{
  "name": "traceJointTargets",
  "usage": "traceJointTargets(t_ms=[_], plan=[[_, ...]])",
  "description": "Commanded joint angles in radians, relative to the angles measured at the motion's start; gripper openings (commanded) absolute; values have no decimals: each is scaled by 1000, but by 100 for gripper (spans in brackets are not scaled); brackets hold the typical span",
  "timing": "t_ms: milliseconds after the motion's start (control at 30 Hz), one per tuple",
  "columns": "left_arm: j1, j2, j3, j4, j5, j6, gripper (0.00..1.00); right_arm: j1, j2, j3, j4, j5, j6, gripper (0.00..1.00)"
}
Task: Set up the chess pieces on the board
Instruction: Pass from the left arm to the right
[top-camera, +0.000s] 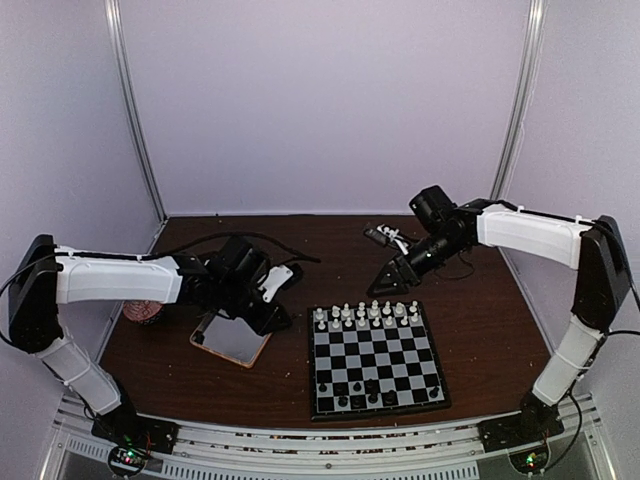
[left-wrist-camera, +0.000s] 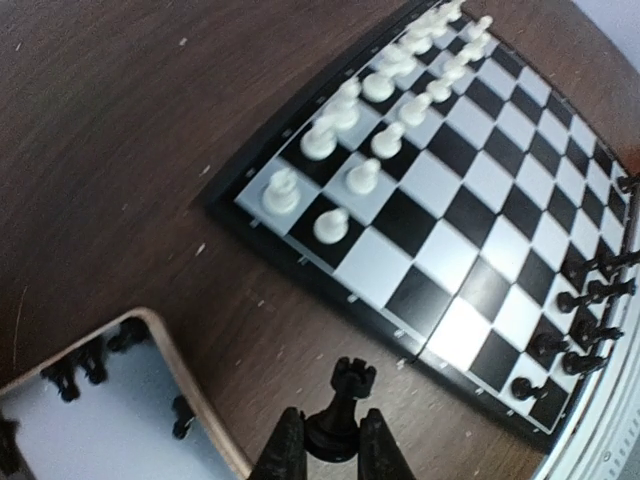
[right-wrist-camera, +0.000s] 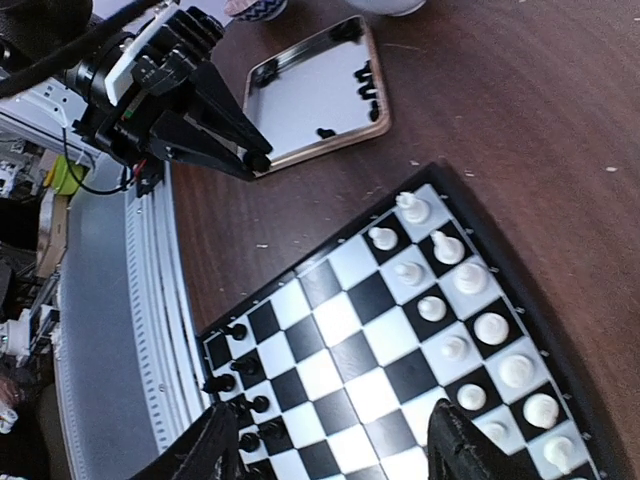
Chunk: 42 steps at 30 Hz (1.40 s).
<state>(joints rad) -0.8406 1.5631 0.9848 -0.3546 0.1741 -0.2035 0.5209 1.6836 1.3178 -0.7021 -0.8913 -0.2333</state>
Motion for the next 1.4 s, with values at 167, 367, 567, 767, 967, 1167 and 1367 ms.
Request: traceJointTargets(t_ms=[167,367,567,767,967,1167,1367], plan=[[-115,30,66,274,88,-85,13,129,160,144,-61,-106,130,63],[-144,75,111,310,94,-105,13,140,185,143,-18,-154,194,64],[-147,104,142,309,106,-107,13,148,190,122,28,-204,235,61],[-147,110,150,297,103,-102,14,150,203,115,42,-236,250,44],[-147,120,158,293,100,-103,14,149,216,109,57,-266,267,31],[-147,126,158,291,91,-102,15,149,209,99,71,-276,271,15],[-147,122,157,262,48,-95,24,142,180,85,85,-253,271,9]])
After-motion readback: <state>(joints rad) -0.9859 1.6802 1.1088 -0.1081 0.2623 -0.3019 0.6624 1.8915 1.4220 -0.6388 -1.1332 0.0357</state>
